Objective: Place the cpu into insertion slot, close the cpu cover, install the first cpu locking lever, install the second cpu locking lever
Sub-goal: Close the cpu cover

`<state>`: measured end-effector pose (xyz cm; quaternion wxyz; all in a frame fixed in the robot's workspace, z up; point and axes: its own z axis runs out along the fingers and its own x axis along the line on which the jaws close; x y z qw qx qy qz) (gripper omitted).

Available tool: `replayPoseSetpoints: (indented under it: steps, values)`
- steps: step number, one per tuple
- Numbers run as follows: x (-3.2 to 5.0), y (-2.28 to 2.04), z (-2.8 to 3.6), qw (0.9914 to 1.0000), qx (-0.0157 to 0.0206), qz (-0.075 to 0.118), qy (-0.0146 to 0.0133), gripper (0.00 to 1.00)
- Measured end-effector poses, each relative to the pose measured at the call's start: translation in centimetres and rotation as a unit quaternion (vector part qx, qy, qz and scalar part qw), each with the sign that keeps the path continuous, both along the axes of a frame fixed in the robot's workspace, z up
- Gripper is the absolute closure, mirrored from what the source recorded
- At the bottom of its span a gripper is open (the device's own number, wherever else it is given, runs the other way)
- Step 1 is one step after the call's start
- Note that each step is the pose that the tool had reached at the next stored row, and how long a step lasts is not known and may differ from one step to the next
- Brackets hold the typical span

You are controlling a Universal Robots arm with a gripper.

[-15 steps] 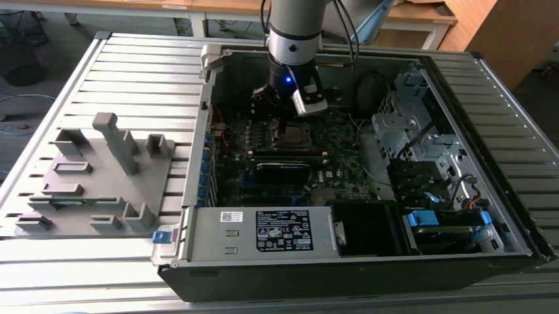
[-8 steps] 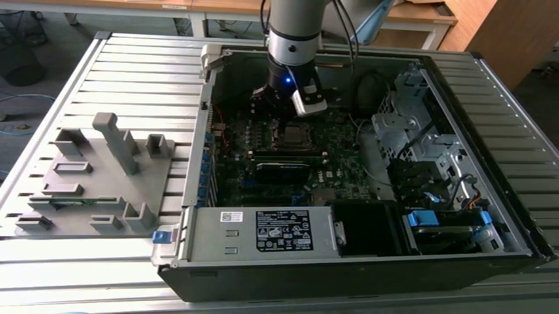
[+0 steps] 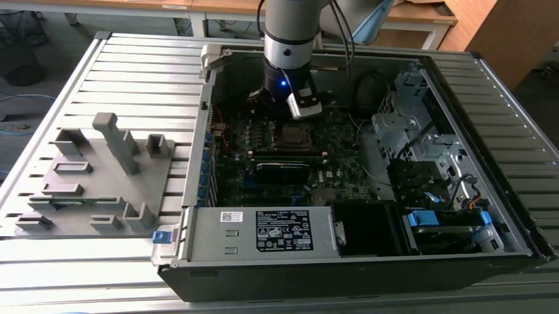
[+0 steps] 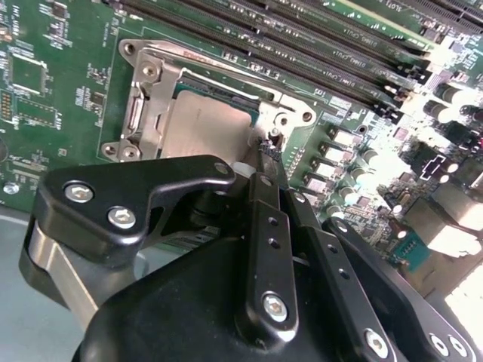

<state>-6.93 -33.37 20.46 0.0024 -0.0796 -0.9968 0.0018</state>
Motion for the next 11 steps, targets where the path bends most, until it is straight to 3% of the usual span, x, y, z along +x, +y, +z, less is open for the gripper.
replayPoseSetpoints:
  steps: [11]
  values:
    - [-0.08, 0.00, -0.55, 1.00000, 0.0000, 0.000, 0.0000, 0.89]
